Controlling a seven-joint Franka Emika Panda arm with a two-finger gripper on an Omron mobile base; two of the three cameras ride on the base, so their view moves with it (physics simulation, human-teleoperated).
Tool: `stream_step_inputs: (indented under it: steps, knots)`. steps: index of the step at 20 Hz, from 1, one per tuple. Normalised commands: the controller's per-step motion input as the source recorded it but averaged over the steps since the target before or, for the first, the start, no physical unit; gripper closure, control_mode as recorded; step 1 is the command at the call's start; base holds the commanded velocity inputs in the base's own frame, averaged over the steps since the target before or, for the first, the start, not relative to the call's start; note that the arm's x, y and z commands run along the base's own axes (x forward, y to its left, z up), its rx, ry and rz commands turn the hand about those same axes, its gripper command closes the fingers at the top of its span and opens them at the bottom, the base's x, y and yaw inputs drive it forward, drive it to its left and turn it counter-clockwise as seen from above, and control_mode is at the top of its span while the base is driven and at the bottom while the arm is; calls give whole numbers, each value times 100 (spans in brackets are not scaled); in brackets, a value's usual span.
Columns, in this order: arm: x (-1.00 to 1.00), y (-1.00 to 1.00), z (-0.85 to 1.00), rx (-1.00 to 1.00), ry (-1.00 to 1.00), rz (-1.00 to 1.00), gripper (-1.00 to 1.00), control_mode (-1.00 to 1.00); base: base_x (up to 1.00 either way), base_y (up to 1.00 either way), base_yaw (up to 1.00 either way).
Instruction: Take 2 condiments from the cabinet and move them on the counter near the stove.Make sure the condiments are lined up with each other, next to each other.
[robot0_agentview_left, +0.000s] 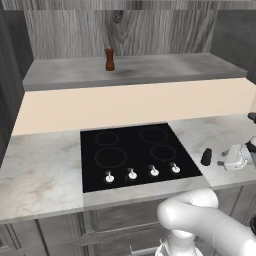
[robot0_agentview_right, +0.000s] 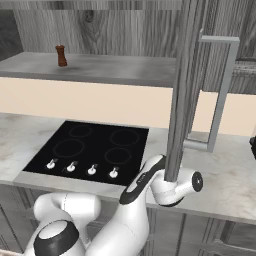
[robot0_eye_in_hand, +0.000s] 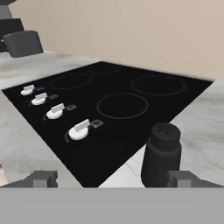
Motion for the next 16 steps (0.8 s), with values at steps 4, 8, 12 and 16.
stream_step_inputs:
  steps: [4, 8, 12, 16]
  knots:
    - [-33, 28, 37, 0, -7, -6, -100, -100, 0, 0, 0]
    - [-21, 37, 43, 0, -6, -6, -100, -100, 0, 0, 0]
    - [-7, 40, 46, 0, -4, -6, -100, -100, 0, 0, 0]
    - [-2, 38, 48, 0, -1, -4, -100, -100, 0, 0, 0]
